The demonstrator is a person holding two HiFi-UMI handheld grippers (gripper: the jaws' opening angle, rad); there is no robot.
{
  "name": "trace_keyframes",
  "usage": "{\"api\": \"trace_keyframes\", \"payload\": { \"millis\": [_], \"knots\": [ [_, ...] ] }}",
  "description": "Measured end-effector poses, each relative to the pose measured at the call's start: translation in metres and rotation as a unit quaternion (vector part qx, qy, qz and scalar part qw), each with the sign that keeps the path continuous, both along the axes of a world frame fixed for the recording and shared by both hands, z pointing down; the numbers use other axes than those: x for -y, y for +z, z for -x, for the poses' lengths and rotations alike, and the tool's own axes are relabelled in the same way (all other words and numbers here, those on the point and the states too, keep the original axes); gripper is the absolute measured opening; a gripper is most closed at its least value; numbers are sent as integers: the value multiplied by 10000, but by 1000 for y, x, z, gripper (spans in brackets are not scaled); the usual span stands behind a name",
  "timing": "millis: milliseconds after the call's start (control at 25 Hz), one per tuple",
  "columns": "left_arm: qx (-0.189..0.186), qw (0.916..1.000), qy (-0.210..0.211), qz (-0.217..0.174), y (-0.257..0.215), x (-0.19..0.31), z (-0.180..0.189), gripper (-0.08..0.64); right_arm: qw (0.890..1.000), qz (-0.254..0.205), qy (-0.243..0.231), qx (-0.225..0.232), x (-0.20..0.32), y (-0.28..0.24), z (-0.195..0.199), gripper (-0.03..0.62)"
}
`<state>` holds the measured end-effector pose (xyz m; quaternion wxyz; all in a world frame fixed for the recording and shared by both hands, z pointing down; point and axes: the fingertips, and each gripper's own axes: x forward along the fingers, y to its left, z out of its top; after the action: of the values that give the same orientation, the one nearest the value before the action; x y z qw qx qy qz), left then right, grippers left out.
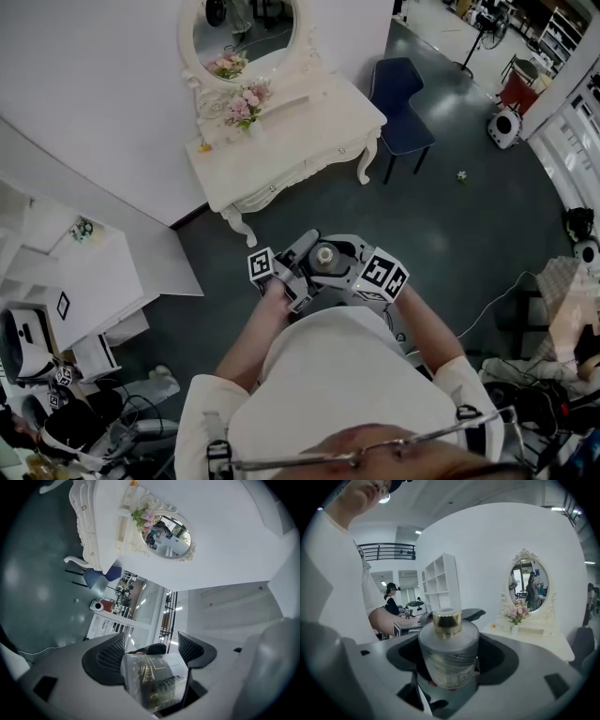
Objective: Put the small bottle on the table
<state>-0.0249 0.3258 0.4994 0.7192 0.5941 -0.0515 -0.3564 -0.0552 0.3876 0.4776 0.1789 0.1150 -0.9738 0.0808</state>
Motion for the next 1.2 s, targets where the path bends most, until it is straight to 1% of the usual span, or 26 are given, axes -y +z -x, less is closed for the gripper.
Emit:
{"api": "trace_keyframes", "payload": {
  "millis": [240, 520, 760, 1000, 1200],
  "knots": [
    [2, 10000, -73, 38, 0, -2, -17, 351, 9999, 35, -62, 74, -2, 0, -18, 345],
    [50, 9998, -168, 75, 7, -3, -46, 351, 9998, 76, -168, 117, -4, 6, -48, 345],
    [-65, 9994, -326, 123, 10, -1, -63, 351, 9995, 118, -241, 162, -2, 9, -67, 345],
    [5, 9992, -351, 192, 14, 3, -69, 351, 9992, 171, -311, 164, 3, 12, -74, 345],
    [-22, 9991, -344, 259, 20, 21, -60, 351, 9991, 254, -281, 195, 20, 17, -64, 345]
  ]
}}
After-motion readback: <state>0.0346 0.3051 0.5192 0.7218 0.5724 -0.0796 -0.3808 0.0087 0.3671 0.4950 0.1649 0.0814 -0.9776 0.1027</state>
